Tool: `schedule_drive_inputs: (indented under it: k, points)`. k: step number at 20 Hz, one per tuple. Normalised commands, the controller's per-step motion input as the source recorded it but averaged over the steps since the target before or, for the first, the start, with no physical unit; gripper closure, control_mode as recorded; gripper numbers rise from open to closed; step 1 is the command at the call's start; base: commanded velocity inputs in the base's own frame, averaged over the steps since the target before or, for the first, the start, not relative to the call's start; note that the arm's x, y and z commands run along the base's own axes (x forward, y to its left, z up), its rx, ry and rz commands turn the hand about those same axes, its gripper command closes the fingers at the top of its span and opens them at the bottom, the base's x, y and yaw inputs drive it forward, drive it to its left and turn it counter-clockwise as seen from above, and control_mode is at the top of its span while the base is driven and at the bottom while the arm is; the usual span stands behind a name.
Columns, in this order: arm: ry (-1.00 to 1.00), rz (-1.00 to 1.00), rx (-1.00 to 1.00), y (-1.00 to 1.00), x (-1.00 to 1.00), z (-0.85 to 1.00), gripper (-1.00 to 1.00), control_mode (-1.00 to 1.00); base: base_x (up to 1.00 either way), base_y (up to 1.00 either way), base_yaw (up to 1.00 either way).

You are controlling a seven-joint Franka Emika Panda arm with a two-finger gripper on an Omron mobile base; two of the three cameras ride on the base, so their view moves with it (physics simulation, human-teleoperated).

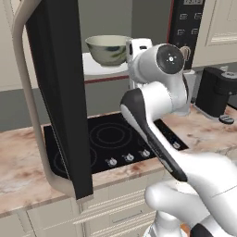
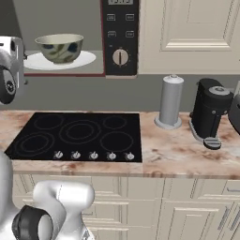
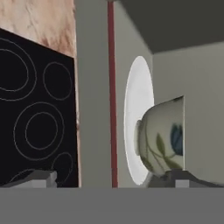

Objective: Pick the lime from the sink and place it in the bowl. Then pick the bowl and place it in the microwave. Then close the microwave door and press the start button.

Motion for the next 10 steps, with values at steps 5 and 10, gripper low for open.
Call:
schedule_drive_inputs:
  k: [5,10]
  points:
    - [-0.01,-0.13,0.07,-0.36,-1.0,-0.58,-1.0,-1.0,0.0,0.0,0.0]
    - [-0.04,-0.01,0.08,-0.3,-0.94,-0.77,-1.0,-1.0,0.0,0.0,0.0]
